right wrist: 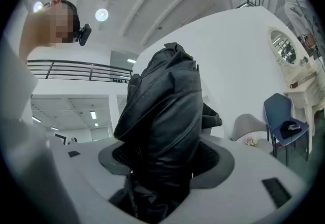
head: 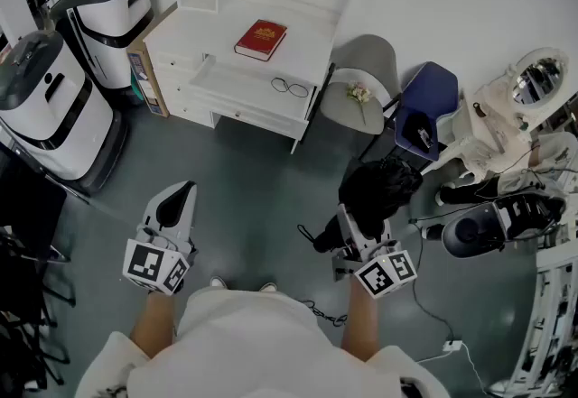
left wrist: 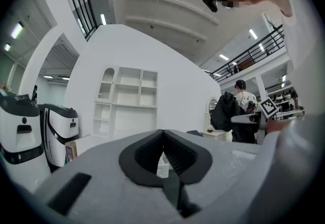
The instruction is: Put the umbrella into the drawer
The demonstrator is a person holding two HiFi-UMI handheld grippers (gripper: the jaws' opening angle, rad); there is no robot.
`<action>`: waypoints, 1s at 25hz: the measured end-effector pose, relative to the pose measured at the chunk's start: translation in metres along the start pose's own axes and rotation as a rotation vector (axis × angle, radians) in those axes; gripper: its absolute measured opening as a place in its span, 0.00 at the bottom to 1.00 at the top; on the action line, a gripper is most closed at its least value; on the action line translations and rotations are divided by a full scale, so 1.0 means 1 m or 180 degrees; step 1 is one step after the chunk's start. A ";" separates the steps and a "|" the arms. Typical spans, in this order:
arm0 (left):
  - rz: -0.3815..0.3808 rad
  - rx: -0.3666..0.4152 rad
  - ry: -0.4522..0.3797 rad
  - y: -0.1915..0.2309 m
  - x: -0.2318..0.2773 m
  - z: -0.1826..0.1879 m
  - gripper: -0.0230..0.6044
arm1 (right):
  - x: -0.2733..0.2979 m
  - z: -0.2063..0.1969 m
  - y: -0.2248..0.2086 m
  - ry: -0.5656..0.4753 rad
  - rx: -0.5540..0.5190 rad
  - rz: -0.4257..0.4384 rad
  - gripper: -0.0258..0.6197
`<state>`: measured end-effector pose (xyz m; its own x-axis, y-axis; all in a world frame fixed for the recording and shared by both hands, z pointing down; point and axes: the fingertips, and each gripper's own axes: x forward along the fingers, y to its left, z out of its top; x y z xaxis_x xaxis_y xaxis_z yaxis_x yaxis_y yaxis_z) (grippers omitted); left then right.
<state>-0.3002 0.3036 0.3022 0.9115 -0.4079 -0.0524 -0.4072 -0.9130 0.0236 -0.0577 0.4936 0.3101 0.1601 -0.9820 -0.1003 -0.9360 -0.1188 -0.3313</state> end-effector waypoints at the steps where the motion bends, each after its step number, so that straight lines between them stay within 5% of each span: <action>1: 0.0003 0.0003 0.0001 -0.002 0.002 0.001 0.06 | 0.000 0.000 -0.002 0.0012 0.0004 0.0004 0.49; 17: 0.0052 -0.0043 0.0077 -0.045 0.025 -0.021 0.06 | -0.009 -0.003 -0.035 0.0116 -0.0008 0.0153 0.49; 25: 0.0115 -0.0165 0.0196 -0.003 0.054 -0.048 0.06 | 0.036 -0.020 -0.051 0.0239 0.0044 0.0126 0.50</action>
<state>-0.2475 0.2843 0.3470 0.8988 -0.4383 0.0110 -0.4378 -0.8959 0.0759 -0.0104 0.4610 0.3419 0.0987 -0.9942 -0.0432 -0.9367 -0.0781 -0.3414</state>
